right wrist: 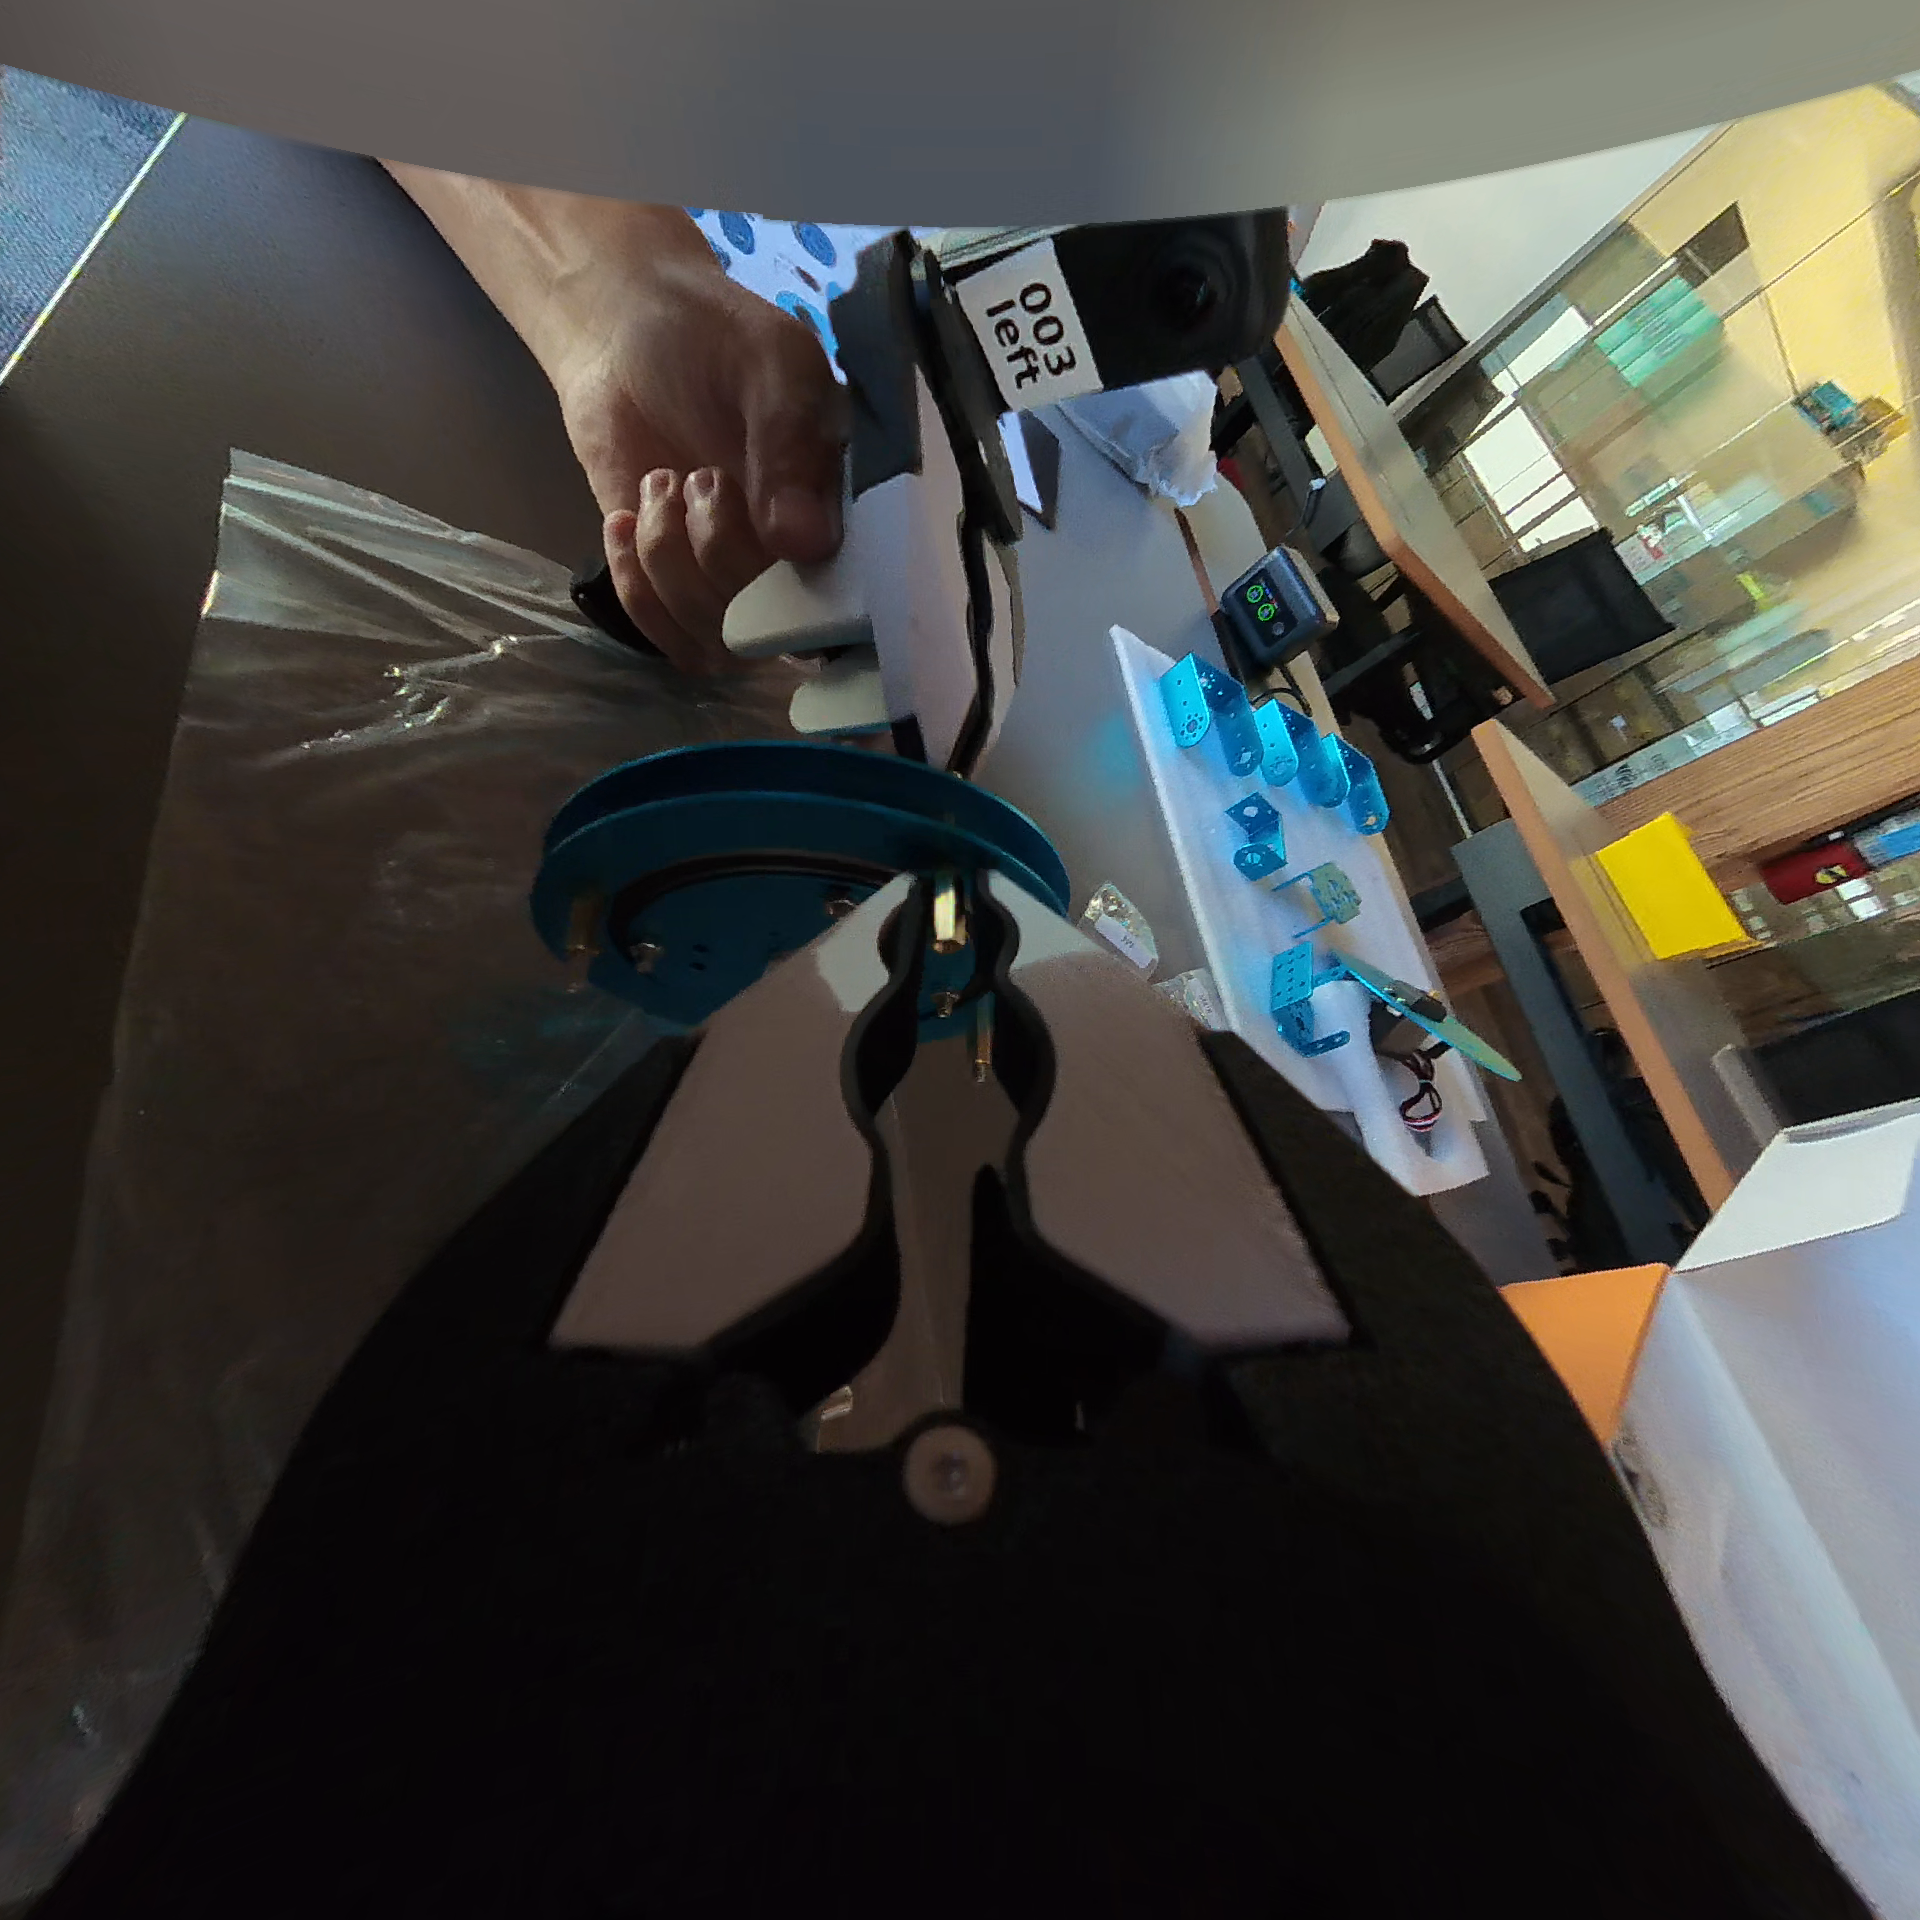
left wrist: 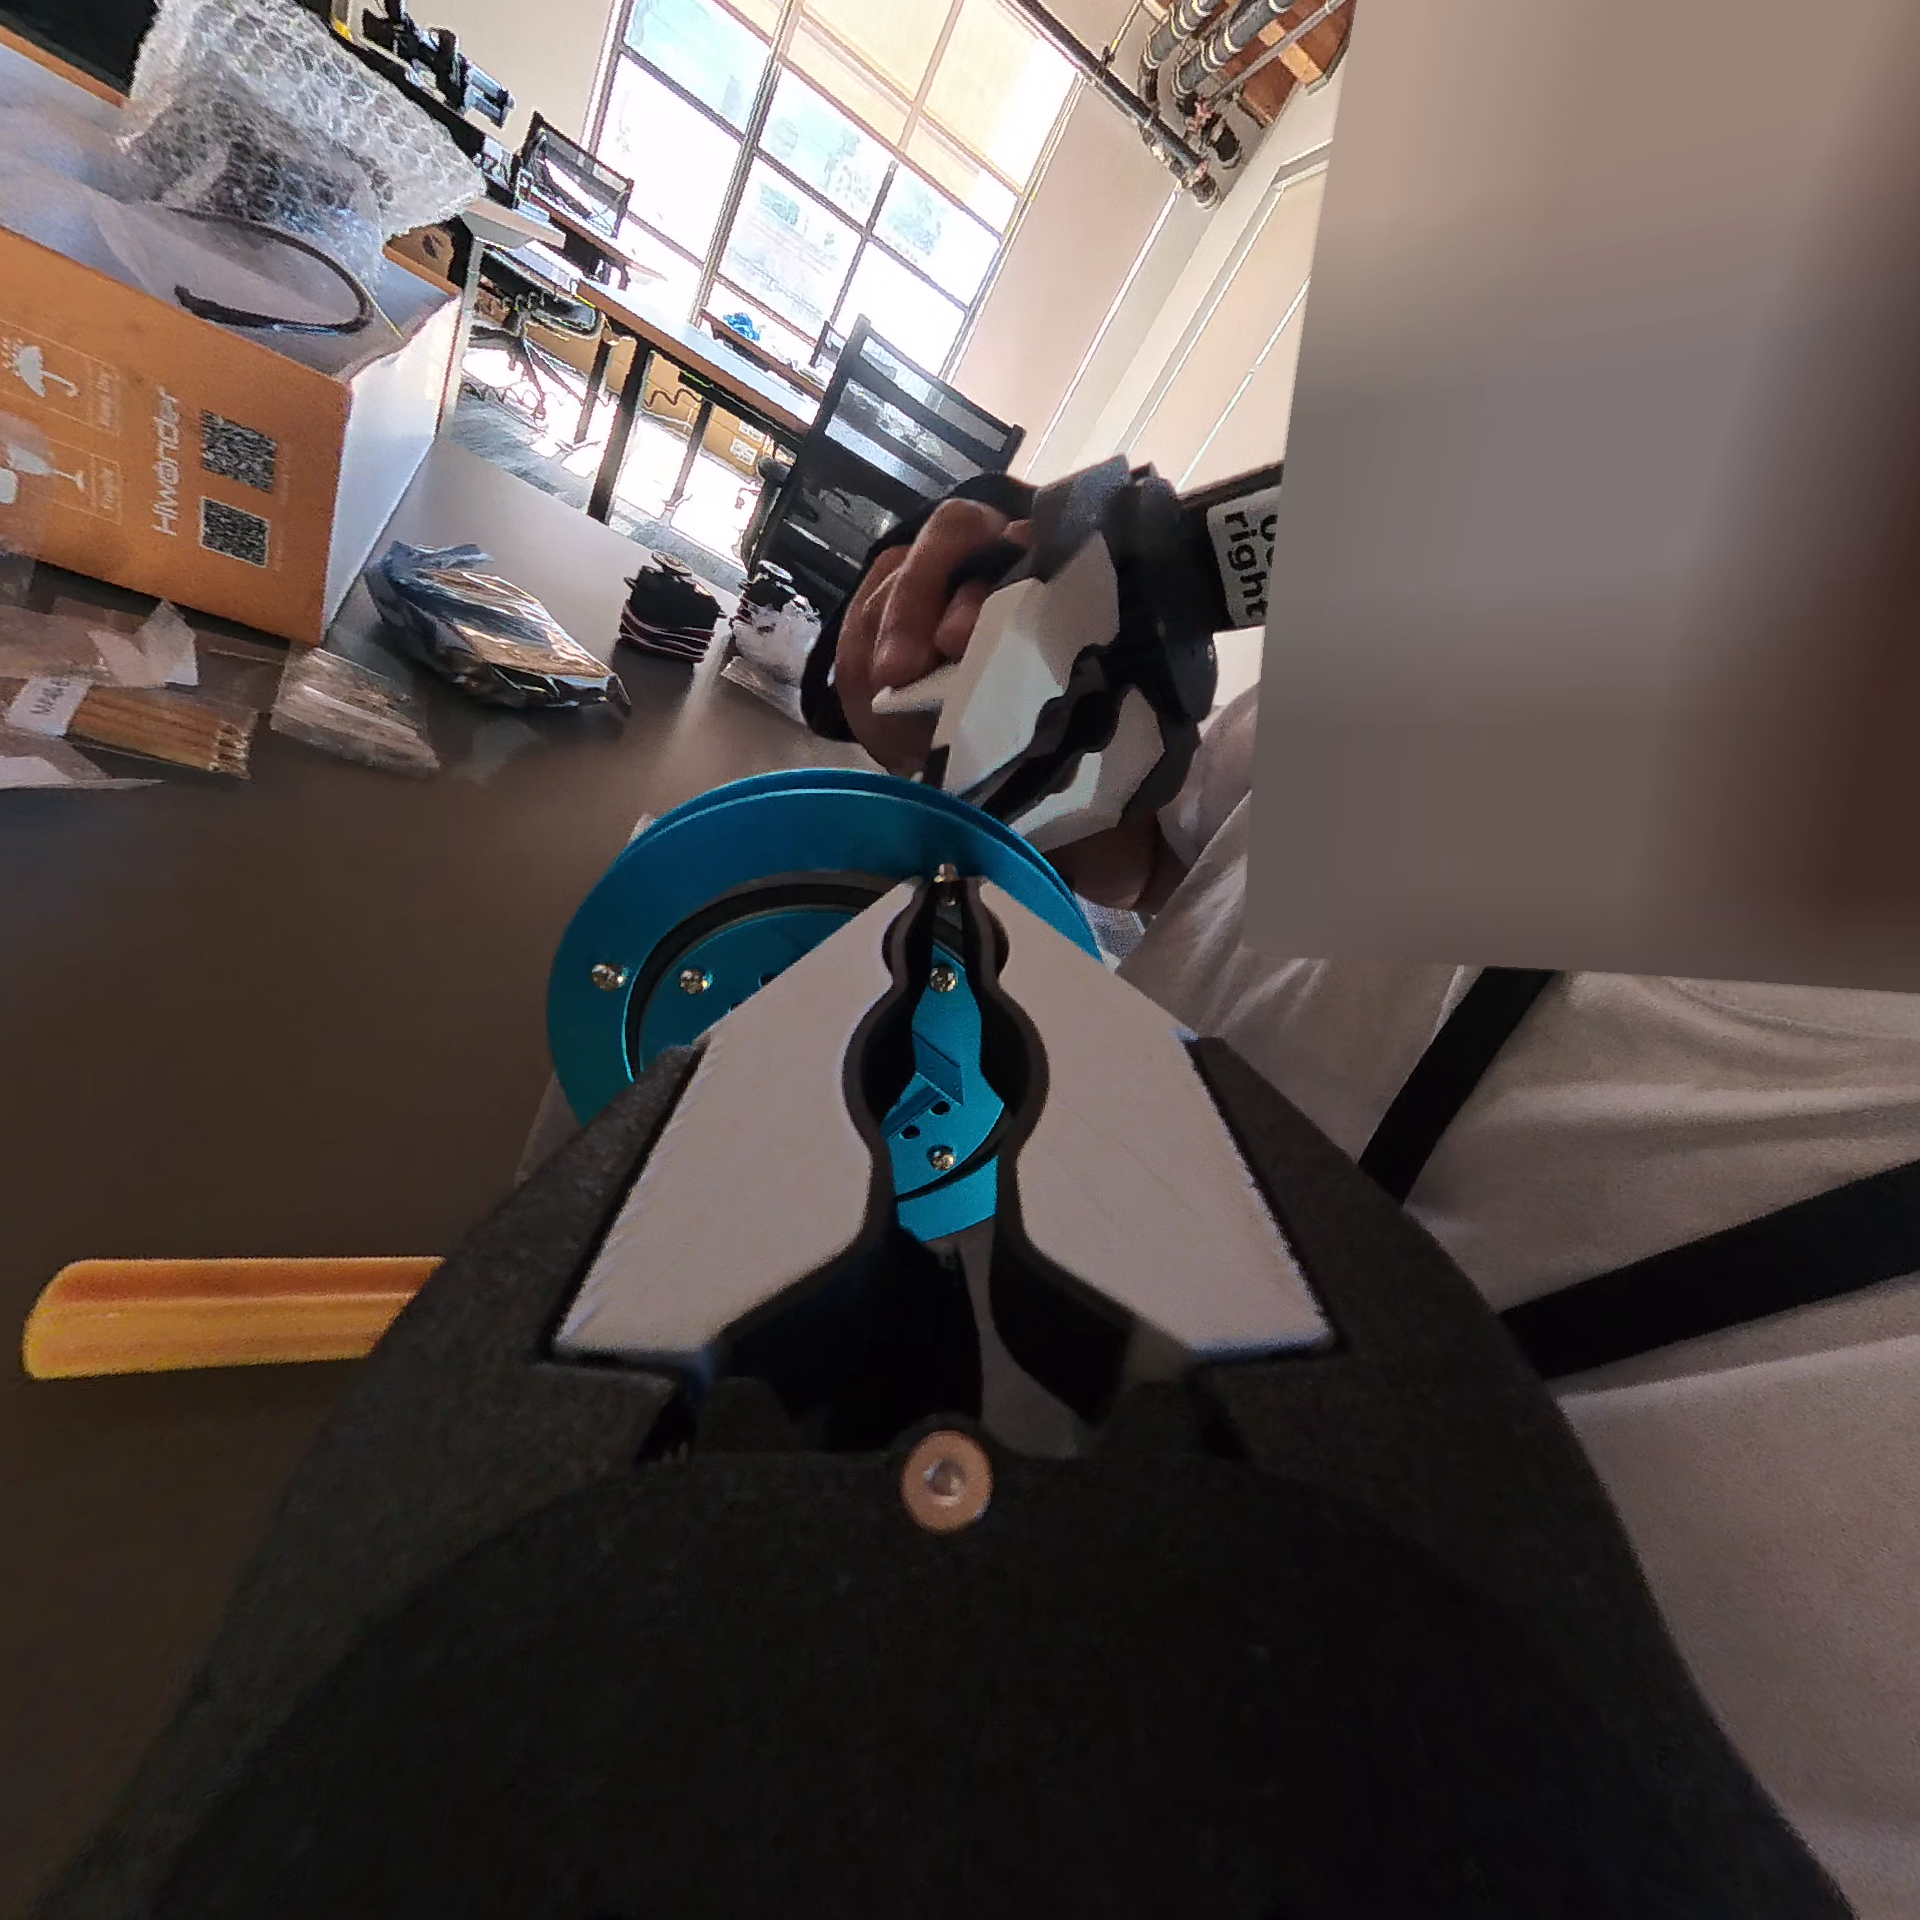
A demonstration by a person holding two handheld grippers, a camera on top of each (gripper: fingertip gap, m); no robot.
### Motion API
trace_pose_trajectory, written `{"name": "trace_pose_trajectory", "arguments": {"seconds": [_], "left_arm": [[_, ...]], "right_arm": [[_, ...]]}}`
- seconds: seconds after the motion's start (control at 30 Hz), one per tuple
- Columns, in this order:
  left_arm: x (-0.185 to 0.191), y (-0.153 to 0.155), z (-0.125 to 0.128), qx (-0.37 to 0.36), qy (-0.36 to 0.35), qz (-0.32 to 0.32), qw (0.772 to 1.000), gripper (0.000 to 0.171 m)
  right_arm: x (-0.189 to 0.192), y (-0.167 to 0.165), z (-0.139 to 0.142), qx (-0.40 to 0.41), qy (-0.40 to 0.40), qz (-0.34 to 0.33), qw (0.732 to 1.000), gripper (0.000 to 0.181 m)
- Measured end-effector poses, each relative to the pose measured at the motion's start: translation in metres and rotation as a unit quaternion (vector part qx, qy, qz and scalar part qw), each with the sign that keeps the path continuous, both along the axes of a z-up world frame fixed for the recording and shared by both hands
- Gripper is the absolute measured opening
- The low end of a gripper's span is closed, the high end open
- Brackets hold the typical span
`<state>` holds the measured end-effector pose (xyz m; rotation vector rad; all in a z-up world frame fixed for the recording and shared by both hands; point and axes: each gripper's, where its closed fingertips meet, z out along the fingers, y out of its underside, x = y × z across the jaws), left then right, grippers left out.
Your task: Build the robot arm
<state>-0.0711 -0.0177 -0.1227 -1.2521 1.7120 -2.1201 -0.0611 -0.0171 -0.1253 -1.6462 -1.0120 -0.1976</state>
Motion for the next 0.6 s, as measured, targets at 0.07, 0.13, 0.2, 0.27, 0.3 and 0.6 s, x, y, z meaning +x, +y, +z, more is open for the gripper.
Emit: {"name": "trace_pose_trajectory", "arguments": {"seconds": [0.07,0.13,0.2,0.27,0.3,0.6], "left_arm": [[0.0006,0.0003,0.0002,-0.002,0.0,0.003,1.0,0.003],[0.0008,0.001,0.0001,0.007,-0.003,0.006,1.0,0.004],[0.0007,0.001,0.0001,0.014,-0.005,0.008,1.0,0.004],[0.0004,0.0004,0.0002,0.012,-0.004,0.006,1.0,0.003],[0.0005,0.0001,0.0001,0.012,-0.004,0.007,1.0,0.003],[-0.0015,-0.0006,-0.0021,0.106,-0.05,0.027,0.993,0.003]], "right_arm": [[0.0003,0.0003,-0.0007,0.004,-0.015,-0.004,1.0,0.005],[0.0016,0.0018,-0.001,0.006,-0.02,-0.011,1.0,0.005],[0.002,0.002,-0.0013,0.009,-0.02,-0.011,1.0,0.005],[0.0041,0.0029,-0.0044,0.004,-0.024,-0.015,1.0,0.005],[0.006,0.0039,-0.0069,0.001,-0.029,-0.019,0.999,0.006],[0.0016,0.0003,-0.0098,-0.076,0.042,-0.003,0.996,0.004]]}}
